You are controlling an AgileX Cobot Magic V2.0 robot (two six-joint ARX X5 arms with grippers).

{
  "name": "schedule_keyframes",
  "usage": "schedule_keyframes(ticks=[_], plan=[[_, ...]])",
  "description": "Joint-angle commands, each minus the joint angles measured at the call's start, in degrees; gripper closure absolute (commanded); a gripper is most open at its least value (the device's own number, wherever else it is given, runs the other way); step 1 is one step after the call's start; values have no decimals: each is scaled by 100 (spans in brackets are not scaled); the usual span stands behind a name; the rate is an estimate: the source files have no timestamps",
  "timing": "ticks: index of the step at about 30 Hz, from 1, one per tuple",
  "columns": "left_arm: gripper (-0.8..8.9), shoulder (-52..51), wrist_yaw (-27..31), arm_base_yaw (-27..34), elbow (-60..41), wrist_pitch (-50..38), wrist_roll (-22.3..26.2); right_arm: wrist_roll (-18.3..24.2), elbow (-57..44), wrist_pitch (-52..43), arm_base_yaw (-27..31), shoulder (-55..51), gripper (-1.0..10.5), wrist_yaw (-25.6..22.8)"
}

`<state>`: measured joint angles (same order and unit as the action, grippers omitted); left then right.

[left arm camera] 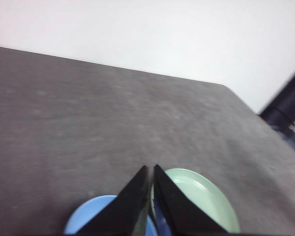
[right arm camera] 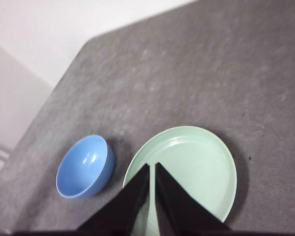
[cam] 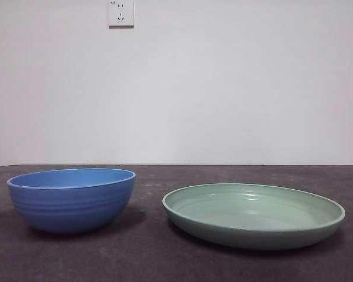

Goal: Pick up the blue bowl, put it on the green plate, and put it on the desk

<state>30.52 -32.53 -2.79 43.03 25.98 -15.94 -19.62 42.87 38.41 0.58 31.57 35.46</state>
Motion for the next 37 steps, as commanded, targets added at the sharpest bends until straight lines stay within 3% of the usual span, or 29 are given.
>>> schedule_keyframes(ticks=[1,11,18,21,23,25,28,37], plan=[[794,306,-216,-61,251,-31,63,306,120,-31,-7,356,934,85],[794,656,-199,-109,319,-20,81,498,120,-17,-7,881,934,48],[775,669,-146,-219,319,17,350,505,120,28,-7,879,923,48],[664,730,44,-356,319,39,387,507,120,131,-7,879,711,-101],[472,789,168,-470,319,83,387,507,120,267,-7,881,475,-197],[302,861,254,-595,319,162,387,507,120,391,-7,879,322,-323],[190,955,317,-750,319,238,393,509,120,457,-7,879,294,-411],[192,1283,531,-859,319,334,533,516,120,448,-7,879,294,-402]])
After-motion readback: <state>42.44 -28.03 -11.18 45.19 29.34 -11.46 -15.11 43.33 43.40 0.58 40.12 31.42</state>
